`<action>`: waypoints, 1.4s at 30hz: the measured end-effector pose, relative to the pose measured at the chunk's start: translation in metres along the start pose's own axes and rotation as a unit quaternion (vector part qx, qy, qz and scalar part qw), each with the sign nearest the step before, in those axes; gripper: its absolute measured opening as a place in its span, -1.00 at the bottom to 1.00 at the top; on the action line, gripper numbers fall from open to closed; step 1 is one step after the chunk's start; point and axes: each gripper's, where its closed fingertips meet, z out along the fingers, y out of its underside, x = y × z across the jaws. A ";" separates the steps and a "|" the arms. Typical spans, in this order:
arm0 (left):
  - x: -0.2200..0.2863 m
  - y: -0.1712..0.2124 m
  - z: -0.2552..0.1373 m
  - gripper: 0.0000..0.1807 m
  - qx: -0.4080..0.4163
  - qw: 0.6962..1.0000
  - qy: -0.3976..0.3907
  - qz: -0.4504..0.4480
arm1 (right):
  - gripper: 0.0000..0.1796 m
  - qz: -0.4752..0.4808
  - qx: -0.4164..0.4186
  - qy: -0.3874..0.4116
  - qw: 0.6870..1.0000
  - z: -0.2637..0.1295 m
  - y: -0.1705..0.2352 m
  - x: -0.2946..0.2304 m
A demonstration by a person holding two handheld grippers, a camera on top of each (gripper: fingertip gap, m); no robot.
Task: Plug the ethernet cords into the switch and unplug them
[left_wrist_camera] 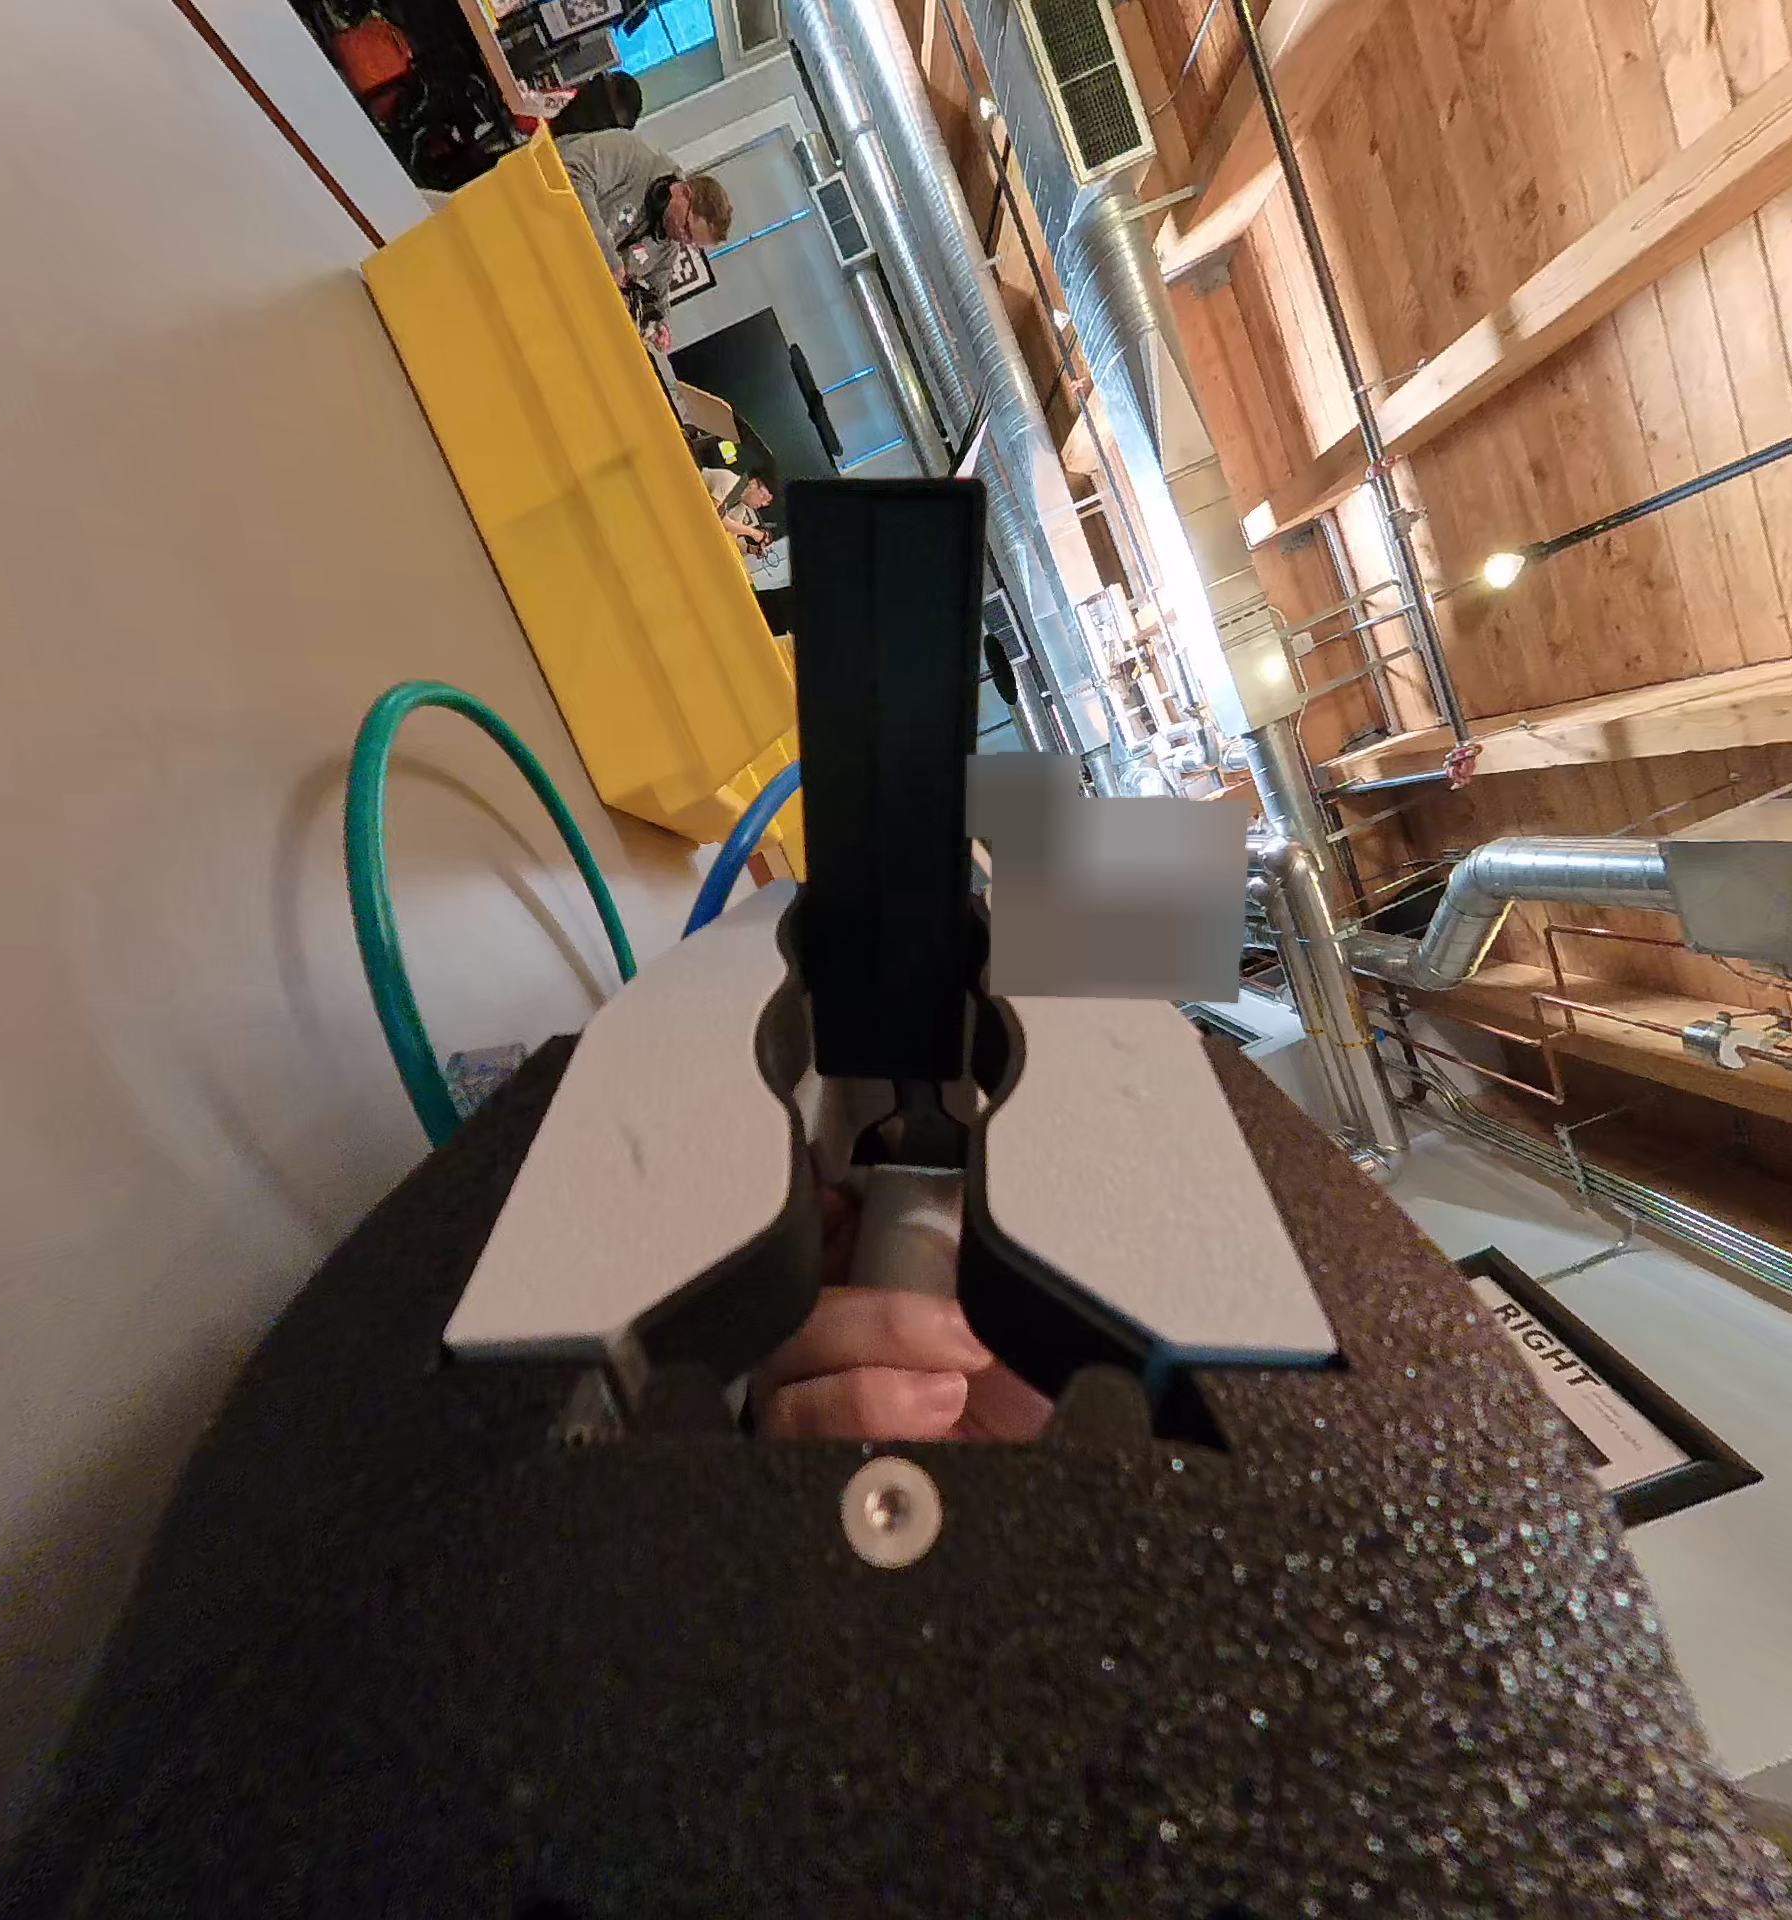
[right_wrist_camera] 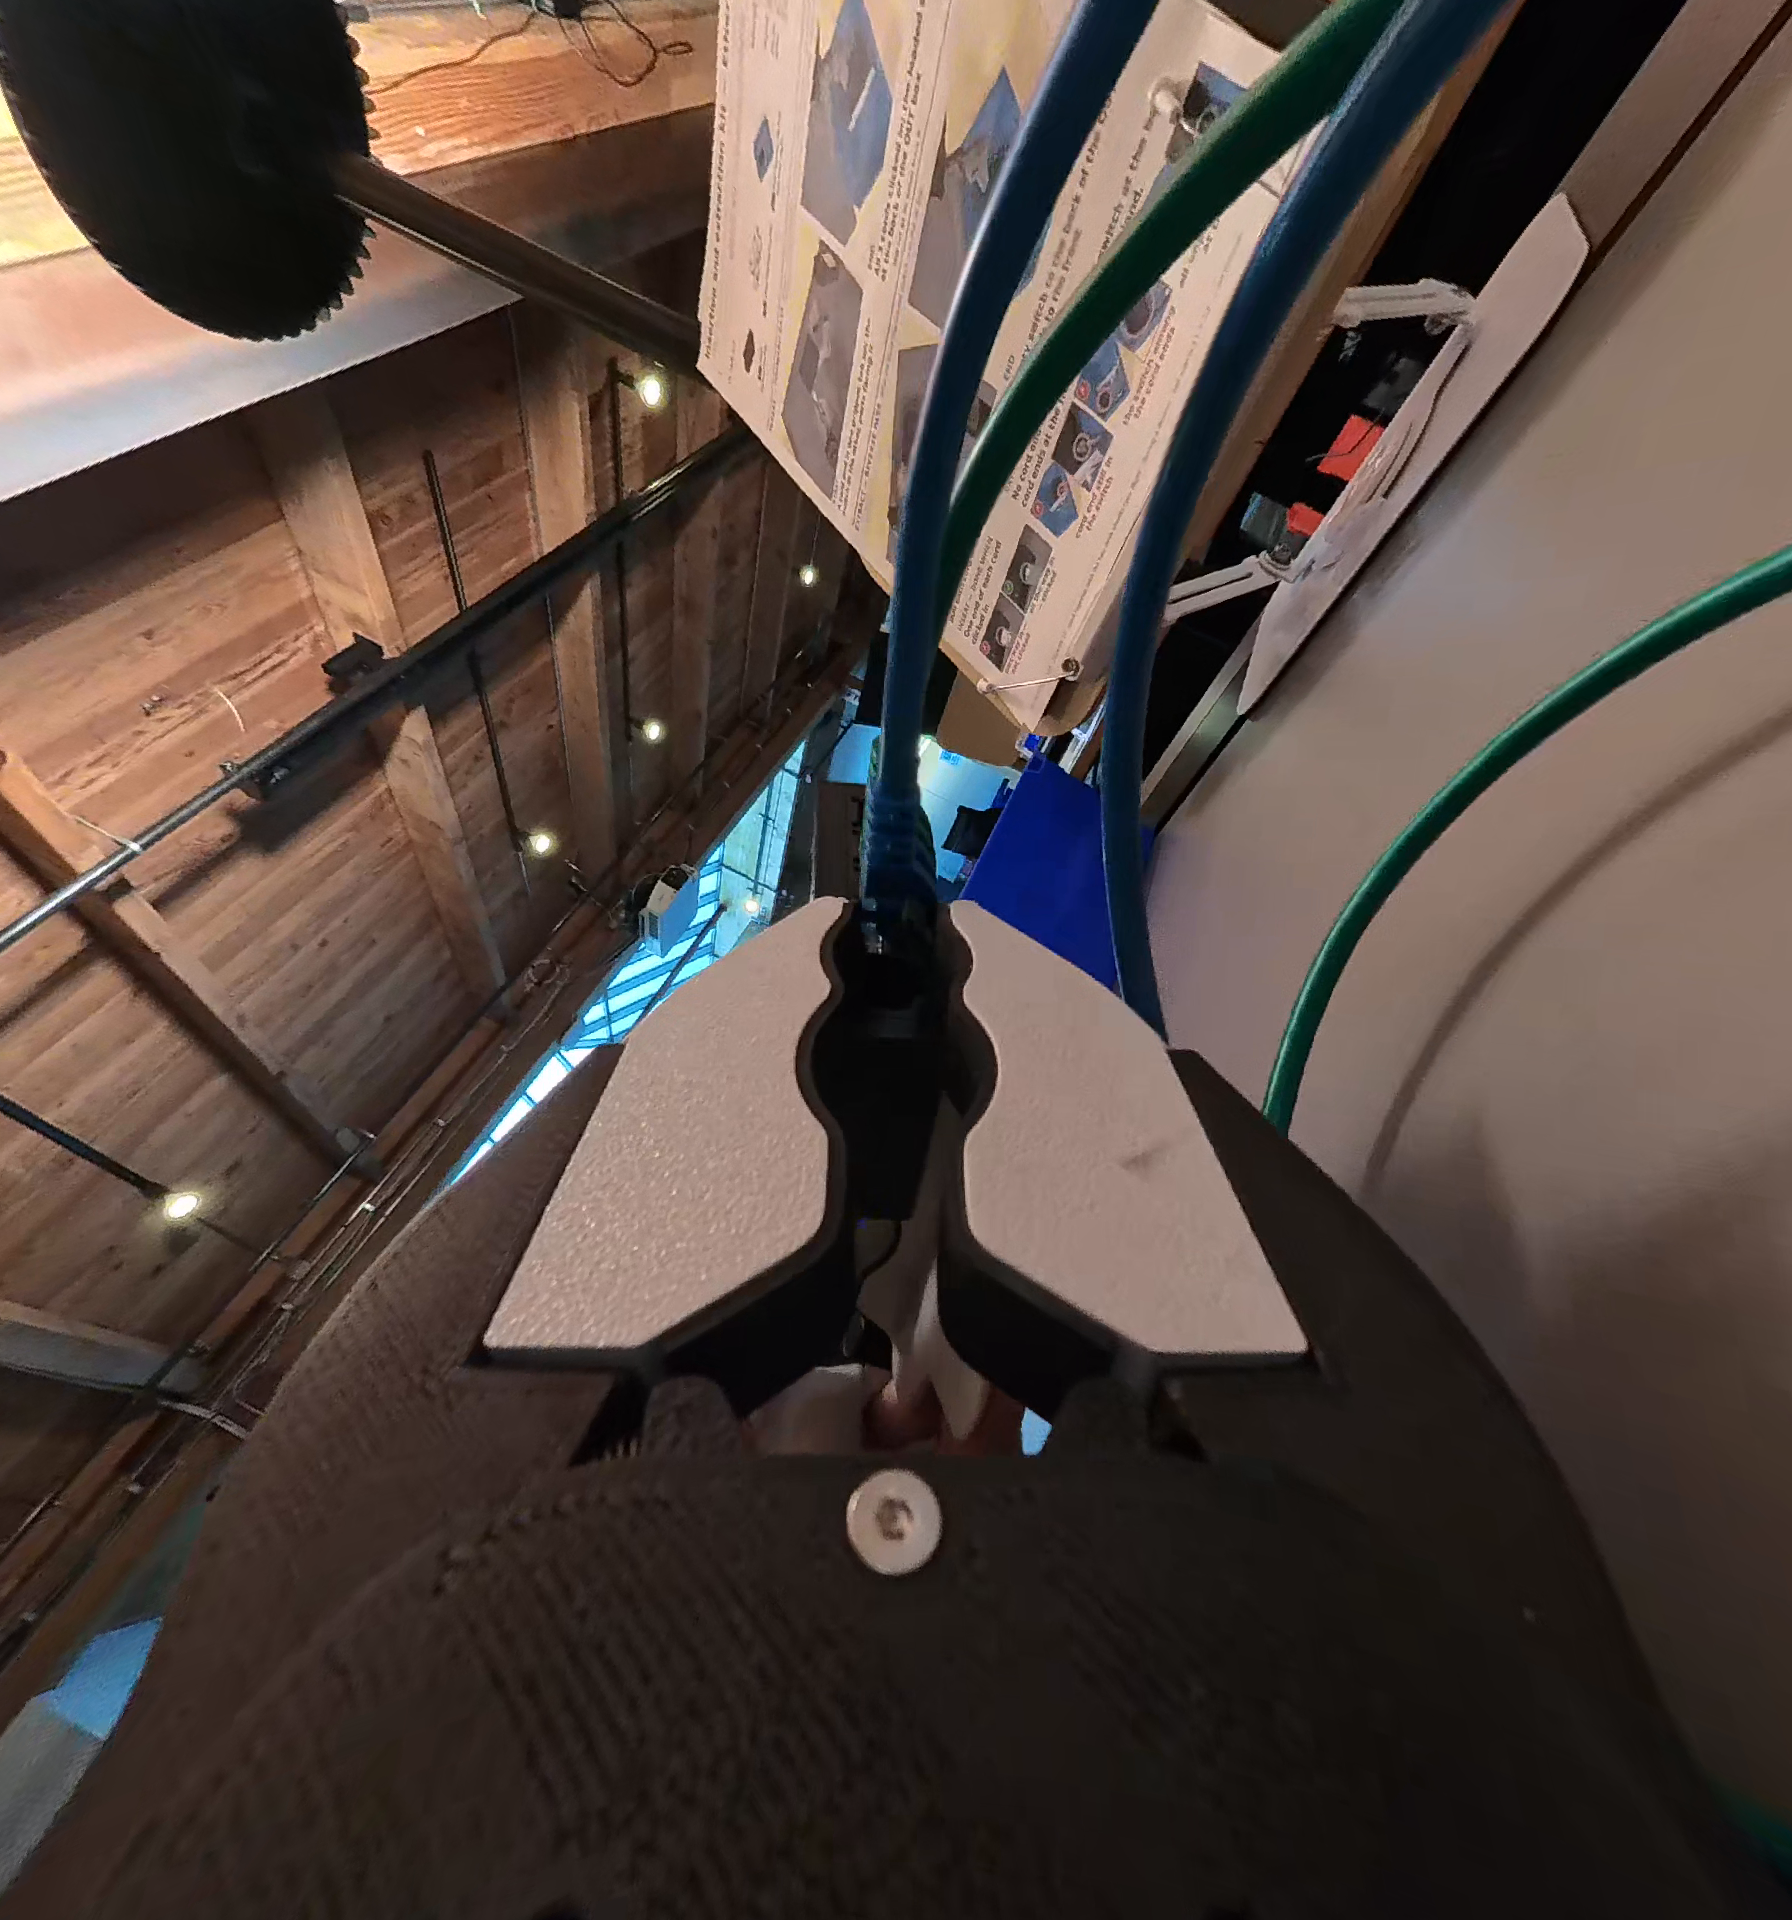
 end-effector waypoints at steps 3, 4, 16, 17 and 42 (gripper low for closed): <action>-0.002 -0.001 -0.001 -0.70 0.002 1.000 -0.002 -0.004 | -0.85 0.002 -0.008 0.000 1.000 0.001 0.002 0.002; -0.002 -0.001 -0.001 -0.70 0.001 1.000 -0.002 -0.004 | -0.85 0.003 -0.011 -0.002 1.000 0.001 0.002 0.002; -0.008 -0.002 -0.002 -0.71 0.008 0.999 -0.024 0.033 | -0.89 -0.027 -0.056 -0.015 0.998 -0.001 0.006 0.007; -0.008 -0.002 -0.002 -0.71 0.010 0.999 -0.027 0.037 | -0.88 -0.039 -0.059 -0.012 0.997 -0.001 0.006 0.008; 0.040 -0.110 -0.084 -0.71 0.194 0.974 -0.012 0.116 | -0.92 -0.380 -0.311 0.006 0.871 -0.052 -0.045 -0.036</action>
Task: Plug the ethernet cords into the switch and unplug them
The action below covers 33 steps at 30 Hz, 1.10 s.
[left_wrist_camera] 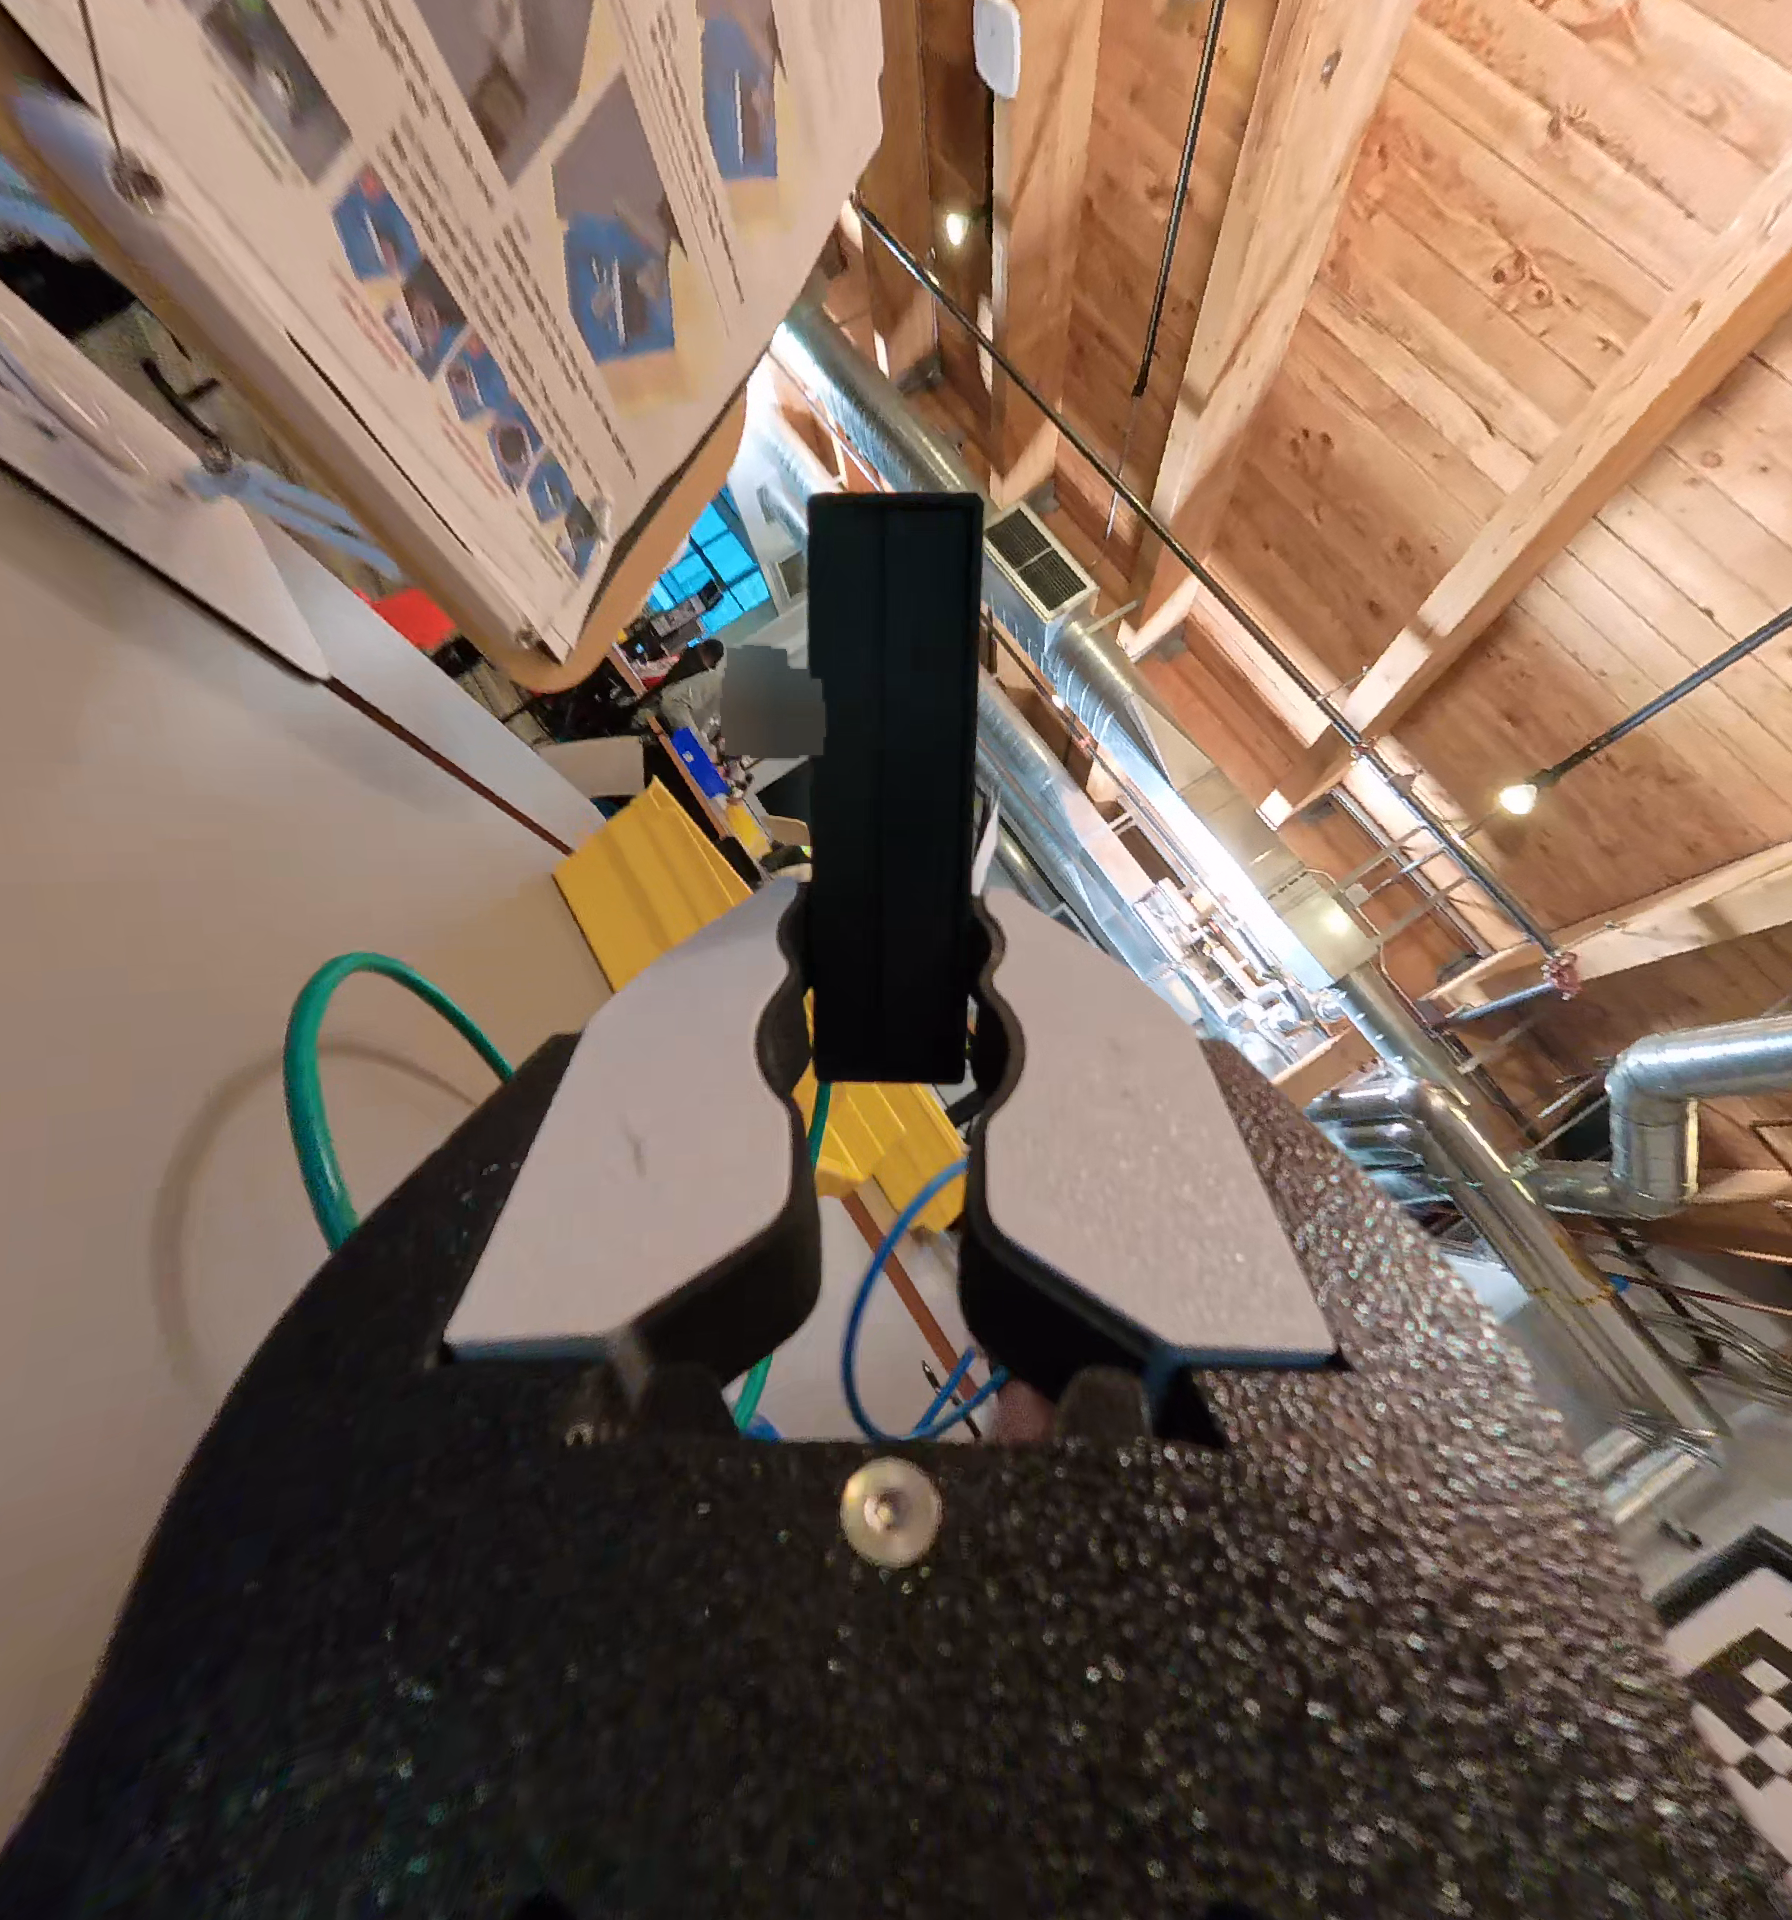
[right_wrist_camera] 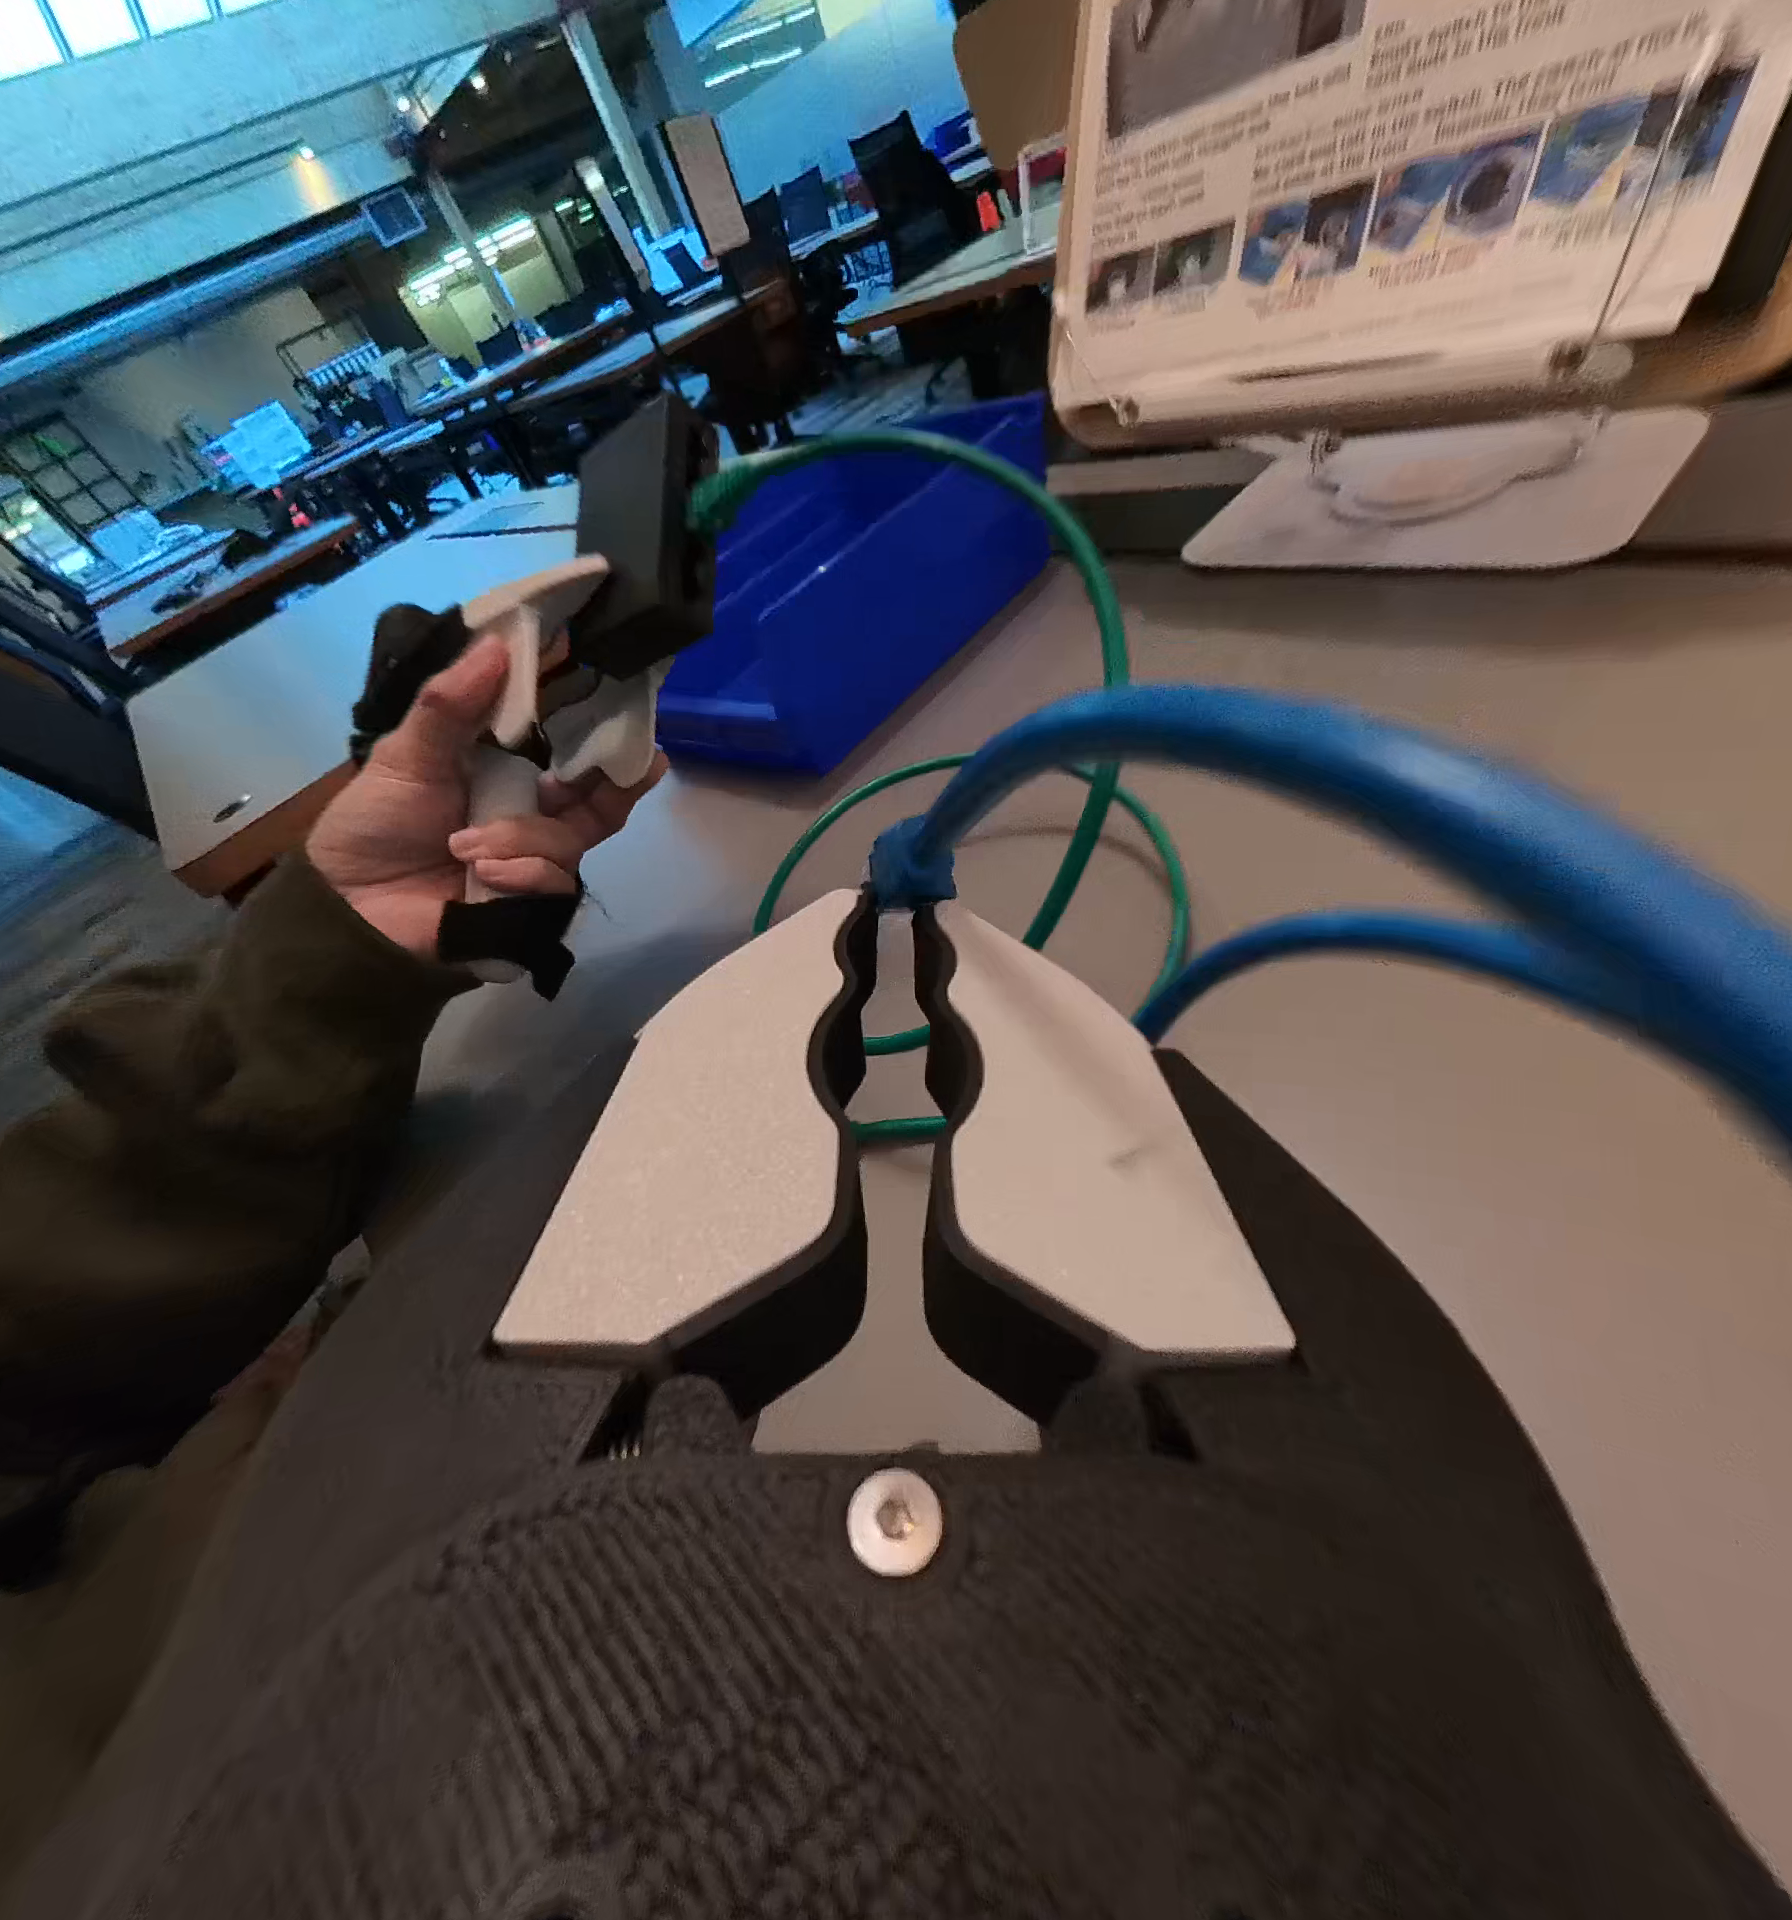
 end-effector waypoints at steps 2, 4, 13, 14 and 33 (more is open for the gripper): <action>-0.001 -0.007 -0.004 -0.71 0.007 1.000 -0.004 0.004 | -0.92 -0.012 0.006 -0.017 1.000 -0.015 -0.030 0.000; -0.002 -0.010 -0.005 -0.71 0.009 1.000 -0.003 0.001 | -0.92 -0.026 0.015 -0.026 0.999 -0.028 -0.064 0.008; -0.003 -0.002 -0.001 -0.71 -0.007 1.000 0.005 -0.006 | -1.00 0.015 0.031 0.022 0.999 -0.057 -0.153 0.140; -0.004 -0.001 -0.001 -0.71 -0.008 1.000 0.005 -0.006 | -1.00 0.019 0.034 0.015 0.999 -0.057 -0.155 0.149; -0.020 0.013 0.003 -0.71 -0.028 0.999 -0.006 -0.018 | -0.58 0.017 -0.242 0.227 0.943 -0.067 -0.037 0.262</action>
